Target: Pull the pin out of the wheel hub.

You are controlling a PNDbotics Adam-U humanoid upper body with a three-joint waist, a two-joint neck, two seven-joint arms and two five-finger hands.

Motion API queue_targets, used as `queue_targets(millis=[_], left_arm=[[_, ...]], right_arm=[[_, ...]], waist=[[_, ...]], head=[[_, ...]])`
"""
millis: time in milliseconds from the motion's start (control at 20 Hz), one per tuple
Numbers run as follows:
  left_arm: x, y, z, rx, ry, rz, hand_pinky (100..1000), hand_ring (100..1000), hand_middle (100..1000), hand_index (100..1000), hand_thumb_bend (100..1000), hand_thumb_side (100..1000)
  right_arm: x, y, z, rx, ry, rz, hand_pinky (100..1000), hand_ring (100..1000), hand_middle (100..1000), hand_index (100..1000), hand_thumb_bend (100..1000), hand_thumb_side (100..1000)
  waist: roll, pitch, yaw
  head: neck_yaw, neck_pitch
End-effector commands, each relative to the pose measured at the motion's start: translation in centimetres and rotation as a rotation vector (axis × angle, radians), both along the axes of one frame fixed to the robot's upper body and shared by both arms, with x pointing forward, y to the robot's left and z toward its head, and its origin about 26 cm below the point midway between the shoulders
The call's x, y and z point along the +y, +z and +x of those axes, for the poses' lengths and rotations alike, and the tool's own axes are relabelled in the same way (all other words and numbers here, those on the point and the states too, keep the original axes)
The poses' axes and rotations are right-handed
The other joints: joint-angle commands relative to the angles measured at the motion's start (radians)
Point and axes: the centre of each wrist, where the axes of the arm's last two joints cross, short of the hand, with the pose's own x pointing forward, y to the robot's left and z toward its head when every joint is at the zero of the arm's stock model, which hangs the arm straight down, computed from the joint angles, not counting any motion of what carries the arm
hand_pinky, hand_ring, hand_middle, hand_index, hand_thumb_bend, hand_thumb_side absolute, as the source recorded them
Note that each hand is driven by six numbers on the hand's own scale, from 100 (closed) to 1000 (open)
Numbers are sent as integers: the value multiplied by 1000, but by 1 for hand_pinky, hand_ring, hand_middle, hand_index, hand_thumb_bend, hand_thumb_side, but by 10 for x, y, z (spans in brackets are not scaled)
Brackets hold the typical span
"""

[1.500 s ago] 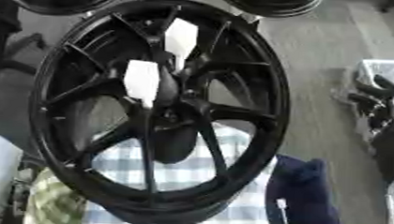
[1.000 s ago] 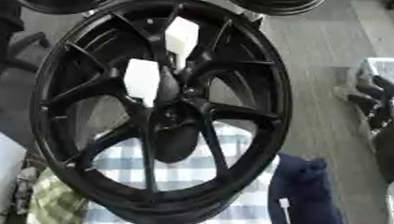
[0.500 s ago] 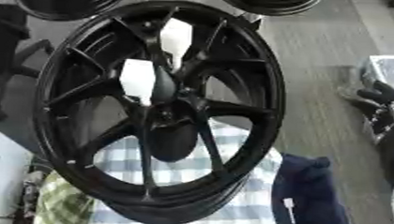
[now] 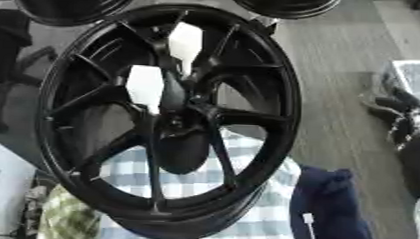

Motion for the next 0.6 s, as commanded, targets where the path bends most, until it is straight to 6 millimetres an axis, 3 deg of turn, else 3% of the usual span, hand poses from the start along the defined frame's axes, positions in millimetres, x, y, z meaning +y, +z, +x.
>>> queue_targets(millis=[50, 300, 600], left_arm=[[-15, 5, -1, 9, -19, 94, 831, 842, 768, 842, 100, 699], [-31, -2, 3, 60, -45, 201, 838, 847, 774, 847, 104, 706], [-36, -10, 8, 108, -66, 333, 849, 844, 780, 854, 147, 700]], right_arm=[[-3, 9, -1, -17, 7, -38, 1000, 786, 758, 899, 100, 755], [-2, 8, -1, -13, 9, -38, 1000, 786, 758, 899, 100, 759], [-2, 6, -2, -10, 7, -38, 1000, 786, 758, 899, 100, 763]], waist=[[-3, -22, 1], [-6, -21, 3], [-14, -18, 6]], head=[[-8, 6], [-18, 6], [-24, 6]])
